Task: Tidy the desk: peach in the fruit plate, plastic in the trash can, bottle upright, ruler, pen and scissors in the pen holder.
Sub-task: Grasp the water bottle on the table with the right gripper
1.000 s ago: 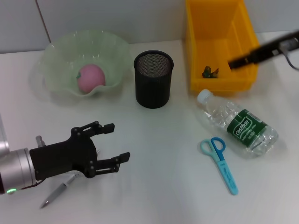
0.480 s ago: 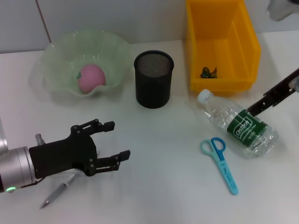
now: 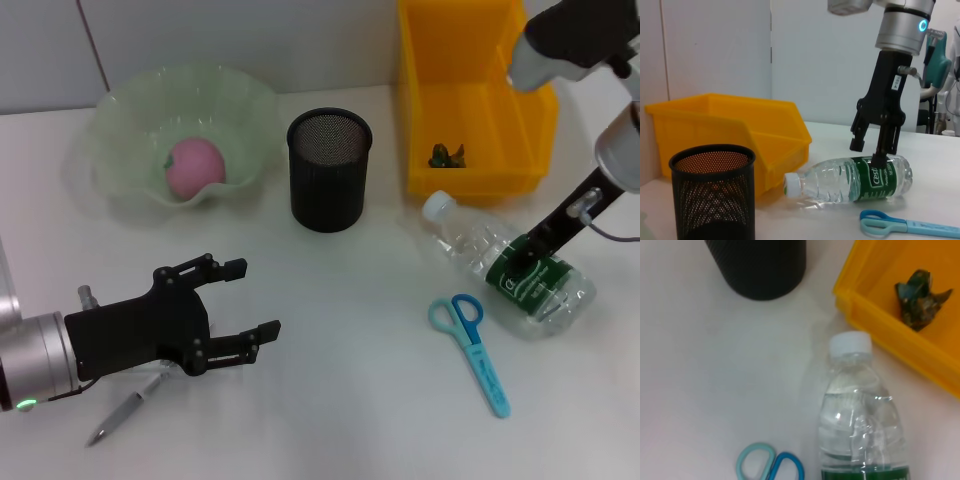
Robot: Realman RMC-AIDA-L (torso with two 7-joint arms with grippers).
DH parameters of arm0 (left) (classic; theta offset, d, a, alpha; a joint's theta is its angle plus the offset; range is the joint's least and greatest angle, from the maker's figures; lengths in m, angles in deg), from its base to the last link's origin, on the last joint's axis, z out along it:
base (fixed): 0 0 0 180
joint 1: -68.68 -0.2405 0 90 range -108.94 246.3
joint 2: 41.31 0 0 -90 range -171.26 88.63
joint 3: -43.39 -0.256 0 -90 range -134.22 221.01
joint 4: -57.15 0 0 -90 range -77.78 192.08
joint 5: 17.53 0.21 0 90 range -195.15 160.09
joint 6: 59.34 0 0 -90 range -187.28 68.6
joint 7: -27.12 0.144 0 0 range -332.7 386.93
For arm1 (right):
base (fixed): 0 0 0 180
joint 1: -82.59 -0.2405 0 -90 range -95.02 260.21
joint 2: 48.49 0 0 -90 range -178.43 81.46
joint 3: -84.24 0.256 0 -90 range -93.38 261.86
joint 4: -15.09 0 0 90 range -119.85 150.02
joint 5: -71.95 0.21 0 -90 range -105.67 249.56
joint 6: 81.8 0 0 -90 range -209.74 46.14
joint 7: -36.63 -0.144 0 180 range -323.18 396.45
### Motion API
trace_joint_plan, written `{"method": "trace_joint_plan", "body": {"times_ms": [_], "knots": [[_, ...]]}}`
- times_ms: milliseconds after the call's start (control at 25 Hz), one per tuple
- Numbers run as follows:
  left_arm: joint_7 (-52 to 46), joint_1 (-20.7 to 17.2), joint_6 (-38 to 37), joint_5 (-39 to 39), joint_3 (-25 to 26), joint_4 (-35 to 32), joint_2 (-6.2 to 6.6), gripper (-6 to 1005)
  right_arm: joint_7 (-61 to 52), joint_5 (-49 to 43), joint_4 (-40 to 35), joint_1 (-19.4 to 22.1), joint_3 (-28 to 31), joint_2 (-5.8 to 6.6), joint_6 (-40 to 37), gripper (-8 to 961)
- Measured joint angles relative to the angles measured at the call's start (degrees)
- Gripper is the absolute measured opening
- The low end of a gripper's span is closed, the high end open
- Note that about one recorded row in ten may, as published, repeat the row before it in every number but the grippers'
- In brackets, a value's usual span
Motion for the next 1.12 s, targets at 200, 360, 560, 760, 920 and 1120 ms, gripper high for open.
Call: {"method": "trace_joint_plan", "body": {"times_ms": [200, 360, 560, 760, 920, 1120], "knots": [[0.01, 0.01, 0.09, 0.01, 0.0, 0.0, -0.07, 848, -0.02, -0.79, 3.41, -0.65, -0.46, 0.0, 1.78, 838], [-0.02, 0.01, 0.1, 0.09, 0.0, 0.0, -0.08, 848, -0.07, -0.83, 5.12, -0.69, -0.5, 0.0, 2.93, 837], [-0.06, 0.02, 0.08, 0.2, 0.0, 0.0, -0.06, 848, -0.14, -0.81, 7.6, -0.61, -0.5, 0.0, 4.87, 837], [-0.06, 0.09, 0.03, 0.35, 0.0, 0.0, -0.01, 848, -0.26, -0.46, 9.34, -0.53, -0.5, -0.06, 6.19, 837], [-0.06, 0.09, 0.01, 0.36, 0.0, 0.0, 0.06, 848, -0.47, -0.41, 10.3, -0.51, -0.5, -0.1, 6.67, 836], [-0.04, 0.09, -0.04, 0.44, 0.0, 0.0, 0.11, 848, -0.81, -0.33, 10.41, -0.14, -0.49, -0.21, 7.28, 836]]}}
